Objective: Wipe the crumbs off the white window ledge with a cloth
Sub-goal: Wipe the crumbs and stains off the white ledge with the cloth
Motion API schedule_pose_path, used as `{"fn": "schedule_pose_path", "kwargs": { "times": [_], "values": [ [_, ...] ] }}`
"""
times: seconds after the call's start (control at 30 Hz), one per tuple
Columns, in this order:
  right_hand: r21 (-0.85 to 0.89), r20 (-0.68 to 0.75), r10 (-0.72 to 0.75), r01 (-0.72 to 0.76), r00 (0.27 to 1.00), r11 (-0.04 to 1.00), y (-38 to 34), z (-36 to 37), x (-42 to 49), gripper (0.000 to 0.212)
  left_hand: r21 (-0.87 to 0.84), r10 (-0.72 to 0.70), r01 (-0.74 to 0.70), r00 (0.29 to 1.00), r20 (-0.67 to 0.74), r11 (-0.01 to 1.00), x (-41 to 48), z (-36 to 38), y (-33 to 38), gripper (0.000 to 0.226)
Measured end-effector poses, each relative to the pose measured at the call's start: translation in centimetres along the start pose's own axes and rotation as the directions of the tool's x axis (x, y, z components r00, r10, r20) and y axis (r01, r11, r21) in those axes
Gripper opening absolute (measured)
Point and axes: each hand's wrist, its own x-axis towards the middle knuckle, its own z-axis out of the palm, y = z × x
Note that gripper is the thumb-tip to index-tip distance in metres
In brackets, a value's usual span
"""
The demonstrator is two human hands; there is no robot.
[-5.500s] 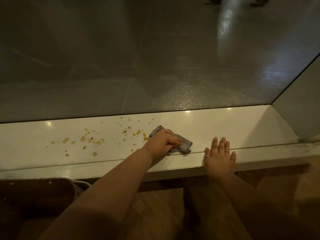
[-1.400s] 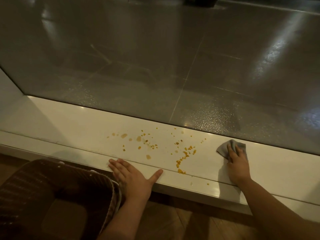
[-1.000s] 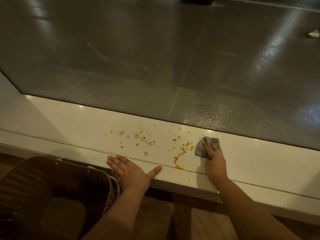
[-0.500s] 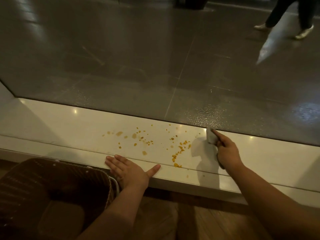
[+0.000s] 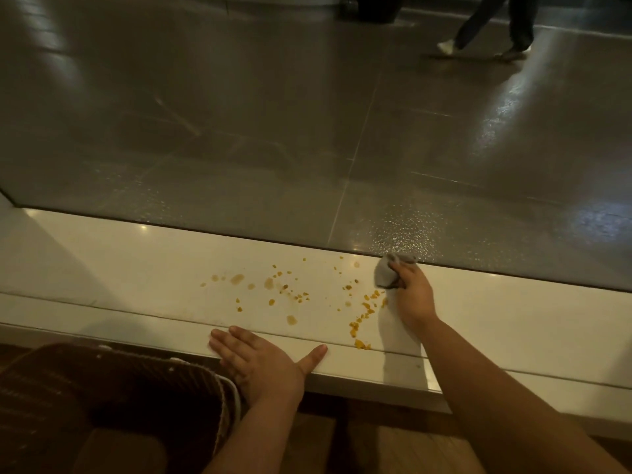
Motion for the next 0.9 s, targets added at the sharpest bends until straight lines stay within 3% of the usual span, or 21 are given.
{"fn": "schedule_pose_path", "kwargs": {
  "times": [0.17,0.33,0.5,0.8,0.9],
  "values": [
    [0.214,0.176,-0.072,0.033,0.982,0.976,-1.9,0.8,-2.2,0.047,0.003,-0.006,0.006,1.000,0.004,1.000,-0.1,-0.1,0.1,0.154],
    [0.130,0.282,-0.141,0.108,0.949,0.986,-1.0,0.9,-2.9,0.053,0.006,-0.019,0.019,1.000,0.023,1.000,-0.2,-0.5,0.3,0.154],
    [0.161,0.411,-0.037,-0.032,0.911,0.986,-1.7,-1.3,-1.3,0.053,0.003,-0.007,0.007,1.000,0.019,1.000,-0.4,-0.5,0.2,0.154],
    [-0.003,0.316,-0.211,0.223,0.925,0.975,-4.9,-0.3,2.4,0.048,-0.016,-0.009,0.009,1.000,0.022,1.000,-0.4,-0.5,0.4,0.154],
    [-0.019,0.317,-0.184,0.200,0.931,0.980,-4.7,1.8,3.0,0.049,-0.018,-0.006,0.006,1.000,0.015,1.000,-0.3,-0.4,0.2,0.154]
  ]
}}
